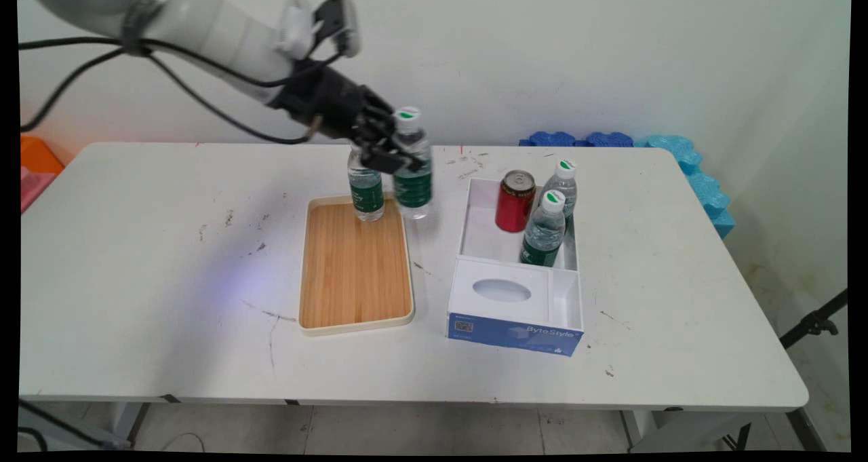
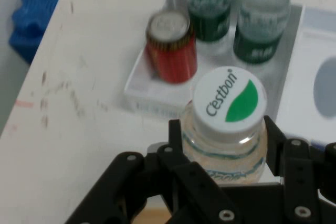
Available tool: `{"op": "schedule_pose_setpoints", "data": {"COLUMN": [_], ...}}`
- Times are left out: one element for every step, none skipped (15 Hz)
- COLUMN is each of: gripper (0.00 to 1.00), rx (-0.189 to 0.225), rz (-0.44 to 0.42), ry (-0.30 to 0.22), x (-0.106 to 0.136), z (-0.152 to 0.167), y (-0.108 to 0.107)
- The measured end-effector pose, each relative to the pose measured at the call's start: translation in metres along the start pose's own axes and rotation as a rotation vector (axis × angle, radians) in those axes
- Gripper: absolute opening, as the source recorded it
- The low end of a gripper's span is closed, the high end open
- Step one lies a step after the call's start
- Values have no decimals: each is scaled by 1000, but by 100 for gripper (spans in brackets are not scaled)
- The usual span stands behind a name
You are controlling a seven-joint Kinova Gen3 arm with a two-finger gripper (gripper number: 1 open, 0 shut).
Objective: Place the picked object on the tray
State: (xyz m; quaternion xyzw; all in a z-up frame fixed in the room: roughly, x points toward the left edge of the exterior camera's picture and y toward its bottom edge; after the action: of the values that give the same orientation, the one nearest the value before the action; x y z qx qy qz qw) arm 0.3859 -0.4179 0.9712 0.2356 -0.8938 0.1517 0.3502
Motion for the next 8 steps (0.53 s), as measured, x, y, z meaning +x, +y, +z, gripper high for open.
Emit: {"op": "schedule_pose_setpoints", "data": {"gripper": [0, 0, 0, 0, 0, 0, 0, 0], "rx": [2, 5, 9, 13, 16, 20, 23, 29], "rz": [-5, -12, -16, -20, -22, -24, -25, -27], "ry": [-8, -17, -26, -34, -39, -46, -51, -58], "x": [-10, -21, -33, -42, -49, -58, -63, -73], "z": [-7, -15, -22, -28, -31, -35, -37, -40], "y": [-2, -5, -7, -10, -12, -15, -17, -20]}}
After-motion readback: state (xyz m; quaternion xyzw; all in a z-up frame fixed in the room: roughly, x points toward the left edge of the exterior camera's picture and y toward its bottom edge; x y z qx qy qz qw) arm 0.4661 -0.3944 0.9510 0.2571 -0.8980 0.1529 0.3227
